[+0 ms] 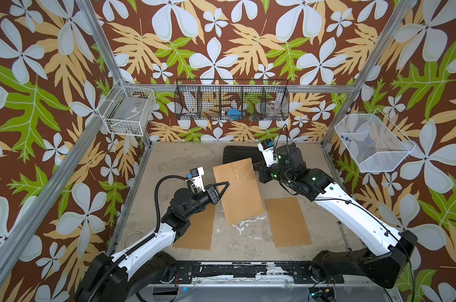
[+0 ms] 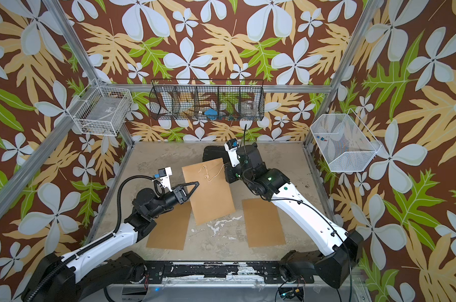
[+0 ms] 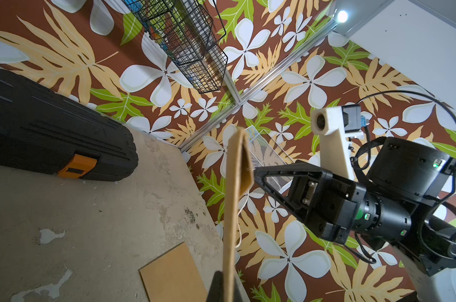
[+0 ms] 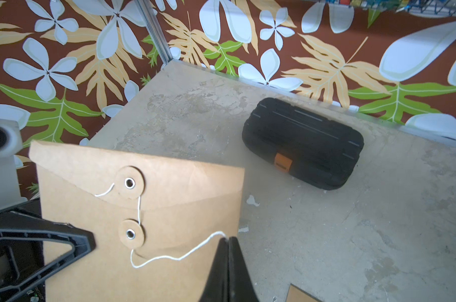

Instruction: Open the file bag

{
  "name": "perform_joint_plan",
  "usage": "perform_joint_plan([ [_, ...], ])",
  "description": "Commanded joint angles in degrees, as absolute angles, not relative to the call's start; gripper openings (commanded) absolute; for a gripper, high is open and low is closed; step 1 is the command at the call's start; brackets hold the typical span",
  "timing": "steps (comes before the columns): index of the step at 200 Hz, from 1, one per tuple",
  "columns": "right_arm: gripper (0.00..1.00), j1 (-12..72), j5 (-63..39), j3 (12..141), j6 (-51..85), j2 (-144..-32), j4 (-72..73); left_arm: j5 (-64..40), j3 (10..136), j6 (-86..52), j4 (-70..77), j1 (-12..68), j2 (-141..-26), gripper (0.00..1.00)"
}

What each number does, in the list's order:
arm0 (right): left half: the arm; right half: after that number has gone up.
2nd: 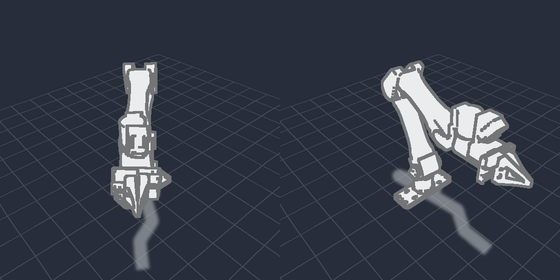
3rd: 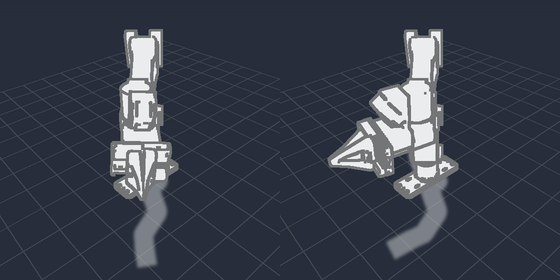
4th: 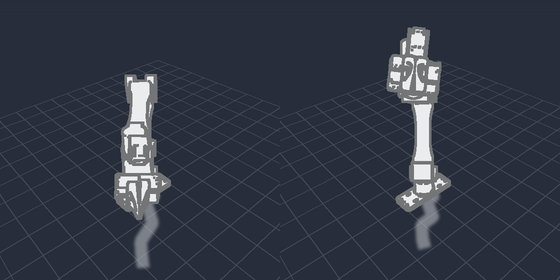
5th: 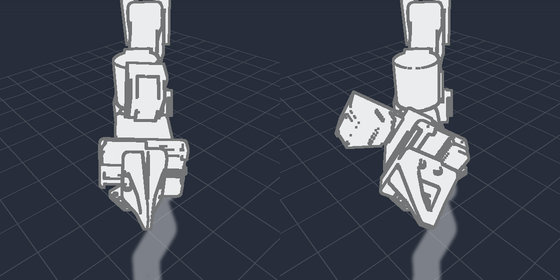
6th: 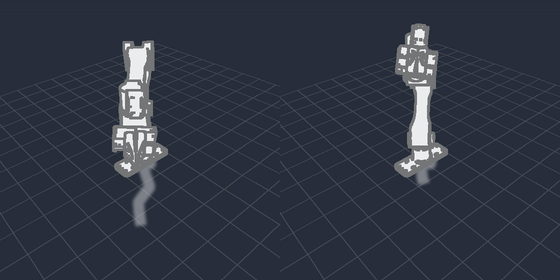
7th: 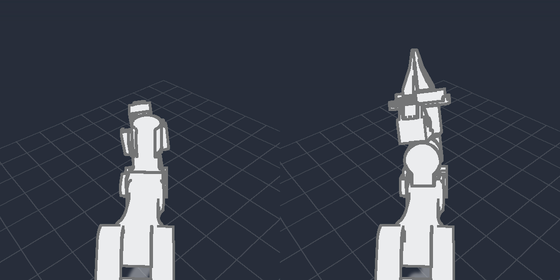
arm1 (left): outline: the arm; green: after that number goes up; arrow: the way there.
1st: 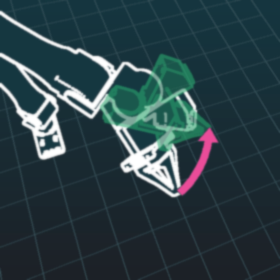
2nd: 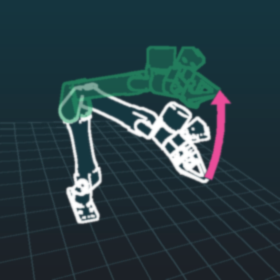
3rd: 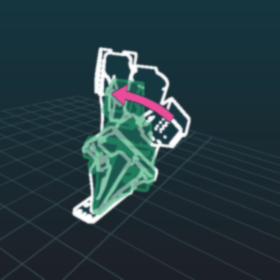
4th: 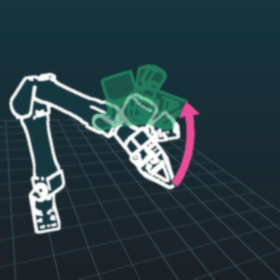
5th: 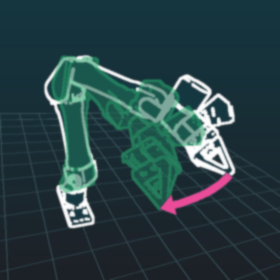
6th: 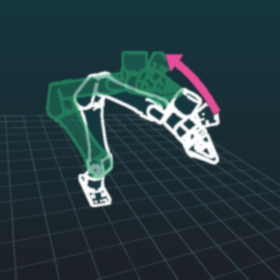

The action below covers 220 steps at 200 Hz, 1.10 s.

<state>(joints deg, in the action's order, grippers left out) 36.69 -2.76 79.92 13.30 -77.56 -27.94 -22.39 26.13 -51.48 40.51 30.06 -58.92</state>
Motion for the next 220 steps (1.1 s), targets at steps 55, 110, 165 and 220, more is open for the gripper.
perform_joint_plan([
  [55, 0.00, 36.7, -4.2, 86.5, 11.6, -79.9, -28.6, -23.2, 25.4, -51.2, 43.0, 30.0, -58.9, 0.00],
  [110, 0.00, 36.7, -6.5, 91.0, 10.6, -82.0, -29.4, -23.5, 25.2, -51.9, 44.4, 30.0, -60.0, 0.00],
  [165, 0.00, 38.9, -12.4, 93.5, 11.1, -84.8, -28.0, -23.9, 25.2, -52.3, 45.6, 30.0, -61.3, 0.00],
  [220, 0.00, 43.0, -13.6, 98.6, 11.4, -89.5, -27.6, -24.7, 25.3, -52.6, 46.7, 30.0, -62.6, 0.00],
])
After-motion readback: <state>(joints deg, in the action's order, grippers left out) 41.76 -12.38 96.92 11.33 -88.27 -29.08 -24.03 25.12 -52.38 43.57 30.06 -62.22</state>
